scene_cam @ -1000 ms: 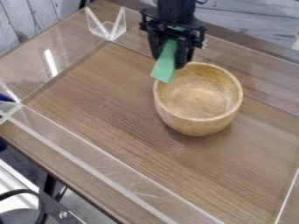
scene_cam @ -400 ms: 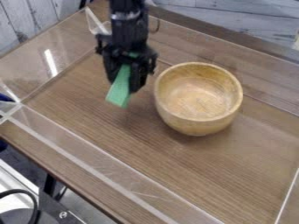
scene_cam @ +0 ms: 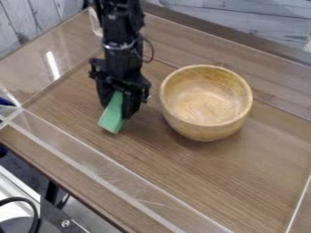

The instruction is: Remove the green block from inside the brown bowl and put it on the table

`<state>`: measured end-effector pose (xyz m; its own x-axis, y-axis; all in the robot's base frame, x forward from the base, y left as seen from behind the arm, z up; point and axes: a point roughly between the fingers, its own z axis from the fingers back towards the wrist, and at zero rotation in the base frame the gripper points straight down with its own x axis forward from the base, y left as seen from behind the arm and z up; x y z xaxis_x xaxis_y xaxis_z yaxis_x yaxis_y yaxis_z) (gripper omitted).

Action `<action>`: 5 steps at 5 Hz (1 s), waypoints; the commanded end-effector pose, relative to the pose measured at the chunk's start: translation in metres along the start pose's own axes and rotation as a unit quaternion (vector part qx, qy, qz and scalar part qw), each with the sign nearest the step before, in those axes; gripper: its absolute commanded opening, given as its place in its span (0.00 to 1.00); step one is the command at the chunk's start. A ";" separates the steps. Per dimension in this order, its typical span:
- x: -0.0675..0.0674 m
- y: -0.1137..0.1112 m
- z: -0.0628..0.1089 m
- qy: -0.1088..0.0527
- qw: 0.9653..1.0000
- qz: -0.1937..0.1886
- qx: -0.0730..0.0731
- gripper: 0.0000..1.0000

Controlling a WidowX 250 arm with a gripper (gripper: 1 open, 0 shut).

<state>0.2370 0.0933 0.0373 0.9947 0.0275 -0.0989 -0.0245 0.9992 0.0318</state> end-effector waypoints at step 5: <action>0.003 0.002 -0.005 -0.005 1.000 0.017 -0.001 0.00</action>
<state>0.2345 0.0923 0.0250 0.9918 0.0468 -0.1192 -0.0443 0.9987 0.0234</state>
